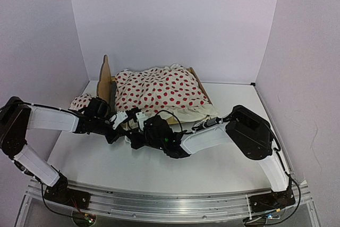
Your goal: Set up the pet bed
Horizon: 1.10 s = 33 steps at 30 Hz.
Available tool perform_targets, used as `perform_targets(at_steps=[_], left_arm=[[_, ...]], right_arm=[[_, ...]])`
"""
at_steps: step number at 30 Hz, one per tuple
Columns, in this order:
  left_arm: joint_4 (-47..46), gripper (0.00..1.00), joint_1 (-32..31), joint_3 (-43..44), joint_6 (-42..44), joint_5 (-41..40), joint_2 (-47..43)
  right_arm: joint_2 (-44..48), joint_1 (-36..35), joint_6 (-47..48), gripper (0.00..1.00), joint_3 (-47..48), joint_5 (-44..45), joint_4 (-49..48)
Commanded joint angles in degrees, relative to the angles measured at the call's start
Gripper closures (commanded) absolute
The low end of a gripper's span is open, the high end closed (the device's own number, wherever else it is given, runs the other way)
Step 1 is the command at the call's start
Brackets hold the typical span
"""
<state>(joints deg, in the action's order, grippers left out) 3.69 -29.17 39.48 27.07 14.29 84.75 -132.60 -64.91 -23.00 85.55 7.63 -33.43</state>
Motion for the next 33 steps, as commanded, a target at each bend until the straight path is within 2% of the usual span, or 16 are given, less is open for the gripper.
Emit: perform_targets(at_steps=[1,6,10,19,22,27,33], left_arm=[[-9.9,1.0,1.0,0.1,0.4,6.1,1.3],[-16.1,1.0,1.6,-1.8,0.8,13.0,3.1],[-18.0,1.0,1.7,-3.6,4.6,18.0,4.2],[-20.6,1.0,1.7,-3.4,6.3,15.9,6.1],[-21.1,1.0,1.7,-3.4,5.9,12.4,6.5],[-20.6,1.0,1.7,-3.3,5.1,7.7,6.6],[-21.6,1.0,1.7,-2.9,5.1,11.4,7.2]], right_arm=[[3.3,0.4,-1.5,1.0,-1.2,-3.9,-1.8],[3.6,1.0,-3.5,1.0,-2.8,-3.6,-0.8],[4.0,1.1,-4.3,0.96,-3.9,-2.7,0.8],[11.7,1.2,-1.4,0.75,-11.1,-7.5,2.6],[15.2,1.9,0.2,0.69,-14.2,-9.5,3.7],[14.9,5.2,-0.5,0.8,-14.7,-2.9,5.1],[7.6,6.0,-1.7,0.77,-6.7,-7.1,5.0]])
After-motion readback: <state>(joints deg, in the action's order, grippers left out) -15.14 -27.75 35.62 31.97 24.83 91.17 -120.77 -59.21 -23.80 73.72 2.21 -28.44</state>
